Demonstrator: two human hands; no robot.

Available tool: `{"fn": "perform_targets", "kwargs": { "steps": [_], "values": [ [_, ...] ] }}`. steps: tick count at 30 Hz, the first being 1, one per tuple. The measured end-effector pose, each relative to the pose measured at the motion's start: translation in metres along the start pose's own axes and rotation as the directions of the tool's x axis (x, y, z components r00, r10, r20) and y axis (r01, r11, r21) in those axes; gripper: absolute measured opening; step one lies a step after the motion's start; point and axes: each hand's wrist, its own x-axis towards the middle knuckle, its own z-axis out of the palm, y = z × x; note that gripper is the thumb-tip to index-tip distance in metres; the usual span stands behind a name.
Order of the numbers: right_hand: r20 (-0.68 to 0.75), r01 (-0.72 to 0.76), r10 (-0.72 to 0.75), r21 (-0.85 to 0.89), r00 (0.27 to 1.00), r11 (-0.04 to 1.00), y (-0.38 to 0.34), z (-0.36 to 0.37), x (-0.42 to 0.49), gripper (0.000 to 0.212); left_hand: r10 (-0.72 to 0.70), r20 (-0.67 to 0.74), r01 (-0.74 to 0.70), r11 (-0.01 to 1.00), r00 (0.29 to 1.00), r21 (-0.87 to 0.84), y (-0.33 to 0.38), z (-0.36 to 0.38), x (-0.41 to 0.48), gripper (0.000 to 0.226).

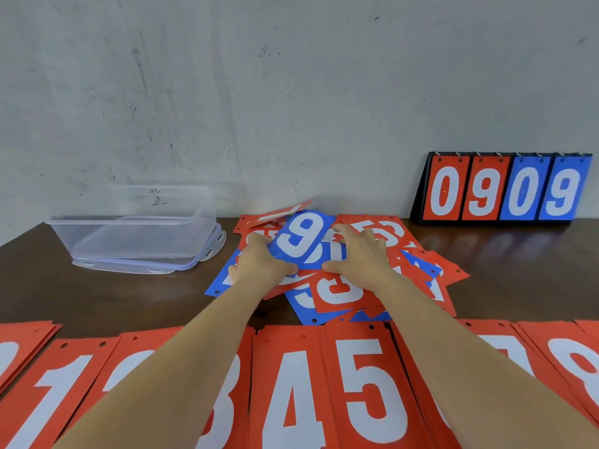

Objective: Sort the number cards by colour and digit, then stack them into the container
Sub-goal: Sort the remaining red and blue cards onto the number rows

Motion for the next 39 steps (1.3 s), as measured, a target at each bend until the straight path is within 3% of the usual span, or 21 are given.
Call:
{"fn": "perform_targets", "kwargs": {
  "steps": [5, 12, 20, 23, 30, 34, 39],
  "values": [
    [-0.006, -0.057, 0.060, 0.237, 0.998, 0.970, 0.001, -0.002, -0.006, 0.085, 0.052, 0.058, -0.035, 0.964, 0.997, -0.265, -0.009, -0.024, -0.002, 0.058],
    [-0.025, -0.113, 0.137, 0.431, 0.990, 0.895, 0.009, -0.018, -0.018, 0.076, 0.141, 0.034, -0.125, 0.945, 0.989, -0.302, -0.016, -0.057, -0.015, 0.019],
    [-0.135, -0.094, 0.206, 0.572, 0.969, 0.815, 0.008, -0.050, -0.043, 0.092, 0.165, 0.020, -0.134, 0.860, 0.986, -0.491, -0.008, -0.082, -0.047, 0.013],
    [-0.190, -0.064, 0.233, 0.628, 0.954, 0.775, 0.008, -0.065, -0.052, 0.078, 0.189, -0.006, -0.162, 0.828, 0.982, -0.537, -0.005, -0.088, -0.057, 0.004],
    [-0.214, 0.005, 0.228, 0.739, 0.950, 0.674, 0.005, -0.085, -0.071, 0.009, 0.176, -0.097, -0.199, 0.792, 0.980, -0.578, 0.002, -0.106, -0.078, 0.010],
    [-0.196, 0.032, 0.224, 0.815, 0.955, 0.578, -0.002, -0.094, -0.085, 0.008, 0.230, -0.167, -0.284, 0.815, 0.959, -0.506, 0.003, -0.115, -0.089, 0.020],
    [-0.173, 0.042, 0.157, 0.790, 0.972, 0.611, -0.011, -0.105, -0.101, 0.008, 0.245, -0.161, -0.293, 0.826, 0.956, -0.482, 0.001, -0.120, -0.098, 0.030]
  ]
}}
